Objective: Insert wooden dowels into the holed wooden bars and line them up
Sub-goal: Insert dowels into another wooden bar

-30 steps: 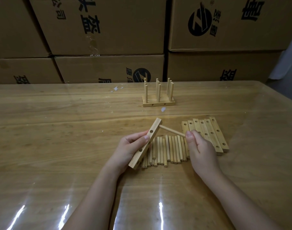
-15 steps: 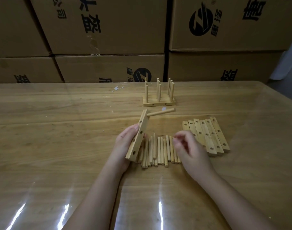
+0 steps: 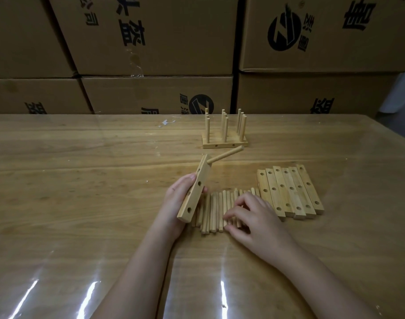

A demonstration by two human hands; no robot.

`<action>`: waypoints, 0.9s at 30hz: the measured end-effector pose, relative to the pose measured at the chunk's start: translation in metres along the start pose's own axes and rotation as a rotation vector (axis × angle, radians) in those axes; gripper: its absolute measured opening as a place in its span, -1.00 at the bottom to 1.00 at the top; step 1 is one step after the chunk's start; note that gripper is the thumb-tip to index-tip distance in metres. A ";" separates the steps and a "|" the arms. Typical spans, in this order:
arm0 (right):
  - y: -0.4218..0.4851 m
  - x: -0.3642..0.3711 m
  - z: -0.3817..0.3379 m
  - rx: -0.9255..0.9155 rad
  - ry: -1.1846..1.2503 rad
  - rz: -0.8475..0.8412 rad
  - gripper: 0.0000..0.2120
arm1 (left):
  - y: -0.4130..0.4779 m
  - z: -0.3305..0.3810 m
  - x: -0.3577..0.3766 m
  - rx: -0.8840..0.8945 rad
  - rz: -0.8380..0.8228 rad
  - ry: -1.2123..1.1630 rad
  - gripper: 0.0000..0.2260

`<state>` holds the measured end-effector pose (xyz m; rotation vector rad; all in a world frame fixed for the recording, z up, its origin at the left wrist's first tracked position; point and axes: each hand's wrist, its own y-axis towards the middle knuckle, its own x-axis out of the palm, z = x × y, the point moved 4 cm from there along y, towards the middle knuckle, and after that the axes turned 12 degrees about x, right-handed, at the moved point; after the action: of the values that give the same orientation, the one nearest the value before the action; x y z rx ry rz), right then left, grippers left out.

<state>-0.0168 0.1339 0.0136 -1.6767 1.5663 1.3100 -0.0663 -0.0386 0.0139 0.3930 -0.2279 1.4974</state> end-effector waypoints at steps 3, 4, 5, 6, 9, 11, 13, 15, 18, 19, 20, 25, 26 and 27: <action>0.002 -0.002 -0.001 0.022 0.045 -0.015 -0.78 | 0.000 0.001 0.001 0.000 -0.007 0.007 -0.82; 0.002 -0.002 -0.003 0.021 0.058 -0.021 -0.78 | 0.001 0.001 0.002 0.002 -0.008 0.005 -0.82; 0.002 -0.002 -0.004 0.020 0.068 -0.023 -0.79 | 0.001 0.001 0.002 0.003 -0.006 0.001 -0.82; 0.002 -0.003 -0.004 0.022 0.081 -0.020 -0.79 | 0.001 0.001 0.002 0.003 -0.003 -0.003 -0.82; 0.000 -0.006 -0.002 0.063 0.145 0.005 -0.82 | 0.001 0.000 0.001 0.002 0.003 -0.006 -0.82; 0.001 -0.009 -0.001 0.093 0.174 0.035 -0.81 | 0.001 -0.001 0.000 -0.004 0.000 -0.011 -0.81; 0.003 -0.011 0.002 0.131 0.158 0.064 -0.73 | 0.001 0.000 0.000 -0.010 -0.002 -0.014 -0.81; 0.005 -0.012 0.004 0.173 0.144 0.062 -0.62 | 0.001 0.000 0.000 -0.018 0.006 -0.013 -0.80; 0.006 -0.010 0.004 0.188 0.053 0.017 -0.55 | 0.001 -0.001 0.000 -0.021 0.020 -0.024 -0.81; 0.005 -0.009 0.003 0.170 -0.021 0.021 -0.58 | 0.001 -0.001 0.000 -0.021 0.018 -0.028 -0.82; 0.004 -0.009 0.001 0.152 -0.094 0.041 -0.63 | 0.001 -0.001 0.000 -0.024 0.013 -0.031 -0.83; 0.002 -0.021 0.001 0.235 -0.195 0.221 -0.83 | 0.002 -0.001 0.000 -0.042 0.001 -0.017 -0.82; 0.002 -0.024 0.003 0.249 -0.169 0.261 -0.83 | 0.001 -0.001 0.000 -0.038 -0.003 -0.013 -0.80; 0.002 -0.026 0.005 0.257 -0.112 0.291 -0.84 | 0.001 -0.002 0.000 -0.035 -0.010 -0.010 -0.79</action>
<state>-0.0169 0.1497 0.0351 -1.2341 1.8723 1.2506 -0.0677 -0.0382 0.0124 0.3733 -0.2598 1.4797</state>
